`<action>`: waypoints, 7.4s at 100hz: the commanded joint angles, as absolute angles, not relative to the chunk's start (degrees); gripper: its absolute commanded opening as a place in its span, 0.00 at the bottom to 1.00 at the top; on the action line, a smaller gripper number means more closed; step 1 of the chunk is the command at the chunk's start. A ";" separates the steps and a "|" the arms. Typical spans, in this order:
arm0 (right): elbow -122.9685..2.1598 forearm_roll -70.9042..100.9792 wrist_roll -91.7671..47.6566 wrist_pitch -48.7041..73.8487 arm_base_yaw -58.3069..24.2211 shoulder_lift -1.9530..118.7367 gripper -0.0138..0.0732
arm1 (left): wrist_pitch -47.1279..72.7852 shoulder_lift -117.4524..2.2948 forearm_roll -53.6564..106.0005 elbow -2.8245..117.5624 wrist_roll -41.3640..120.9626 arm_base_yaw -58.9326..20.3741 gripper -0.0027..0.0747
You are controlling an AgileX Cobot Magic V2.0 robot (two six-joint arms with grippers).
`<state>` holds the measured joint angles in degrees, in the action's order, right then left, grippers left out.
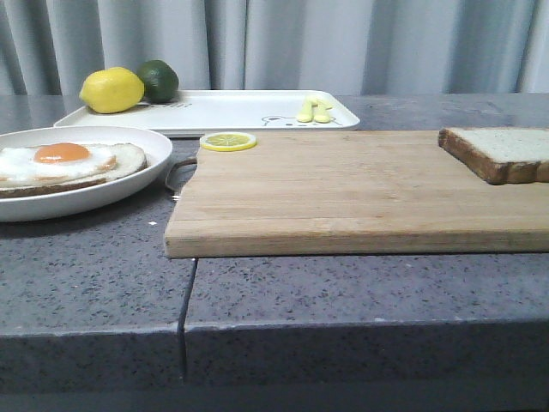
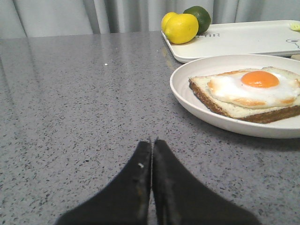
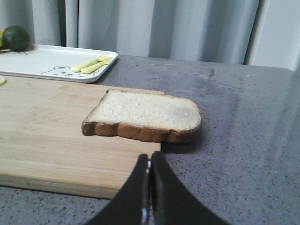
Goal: Place bread and move sandwich to tray
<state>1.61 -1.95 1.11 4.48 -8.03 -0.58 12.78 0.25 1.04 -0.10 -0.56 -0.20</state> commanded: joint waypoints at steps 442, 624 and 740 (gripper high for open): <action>-45.98 21.05 -12.43 31.79 -1.08 40.60 0.80 | 46.68 -36.03 11.42 50.52 0.79 -0.64 0.75; -42.20 77.28 -54.92 42.50 28.62 79.88 0.80 | 46.68 -36.03 11.42 50.52 0.79 -0.64 0.75; -42.20 81.01 -56.14 50.29 28.34 86.32 0.80 | 46.68 -36.03 11.42 50.52 0.79 -0.64 0.75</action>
<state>-41.10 80.02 -55.22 47.11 28.32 87.19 49.99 -35.57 10.47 48.58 0.78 -0.20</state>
